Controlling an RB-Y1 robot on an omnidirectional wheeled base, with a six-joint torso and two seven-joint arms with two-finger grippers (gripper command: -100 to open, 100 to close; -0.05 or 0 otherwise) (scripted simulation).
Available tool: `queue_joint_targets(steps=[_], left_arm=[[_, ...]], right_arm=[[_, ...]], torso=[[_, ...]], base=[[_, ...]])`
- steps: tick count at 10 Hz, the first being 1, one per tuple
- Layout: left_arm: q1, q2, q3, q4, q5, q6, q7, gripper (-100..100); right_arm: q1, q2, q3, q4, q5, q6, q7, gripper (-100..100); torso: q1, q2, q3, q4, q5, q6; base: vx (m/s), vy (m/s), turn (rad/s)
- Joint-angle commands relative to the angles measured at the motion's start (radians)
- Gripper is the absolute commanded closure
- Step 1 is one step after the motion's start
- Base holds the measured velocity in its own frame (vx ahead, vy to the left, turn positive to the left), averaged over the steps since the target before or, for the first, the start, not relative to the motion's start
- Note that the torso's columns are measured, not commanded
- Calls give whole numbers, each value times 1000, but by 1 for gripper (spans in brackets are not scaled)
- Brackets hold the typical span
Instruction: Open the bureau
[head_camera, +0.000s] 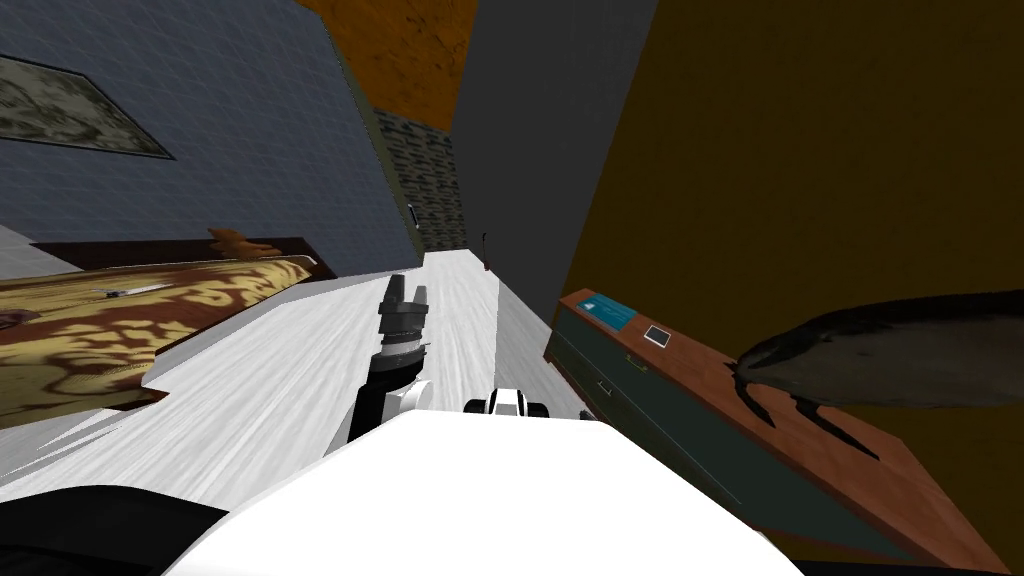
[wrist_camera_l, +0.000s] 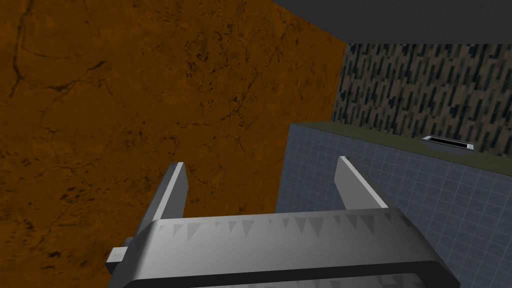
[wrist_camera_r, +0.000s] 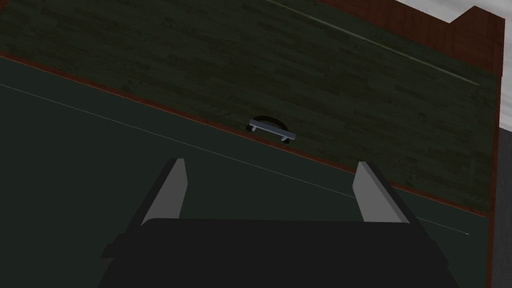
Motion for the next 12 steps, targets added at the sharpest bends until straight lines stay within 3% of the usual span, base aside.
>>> queue_joint_targets(steps=[1,3,4,5,6,9,10,12], left_arm=[[0,0,0,0,0,0,0,0],[0,0,0,0,0,0,0,0],[0,0,0,0,0,0,0,0],[0,0,0,0,0,0,0,0],[0,0,0,0,0,0,0,0],[0,0,0,0,0,0,0,0],[0,0,0,0,0,0,0,0],[0,0,0,0,0,0,0,0]], right_arm=[[-17,-8,33,60,61,80,7,-100],[-17,-8,33,73,61,120,7,-100],[-31,-14,54,123,100,156,11,-100],[-31,-14,54,123,100,183,11,-100],[-44,-19,75,158,137,215,14,-100],[-57,-23,94,218,173,301,18,-100],[-71,-27,113,263,207,326,21,-100],[-71,-27,113,263,207,356,21,-100]], torso=[[-1,0,0,0,0,1],[-1,1,0,0,0,1],[1,3,1,1,0,1],[0,2,1,1,0,0],[0,1,1,0,0,1],[-1,0,0,0,0,0],[0,1,1,0,0,1],[0,1,1,0,0,1]], base=[[64,-29,179],[29,-20,49],[23,-18,183],[25,-23,99],[41,-21,193],[39,-32,92],[25,-39,155],[19,-21,25]])
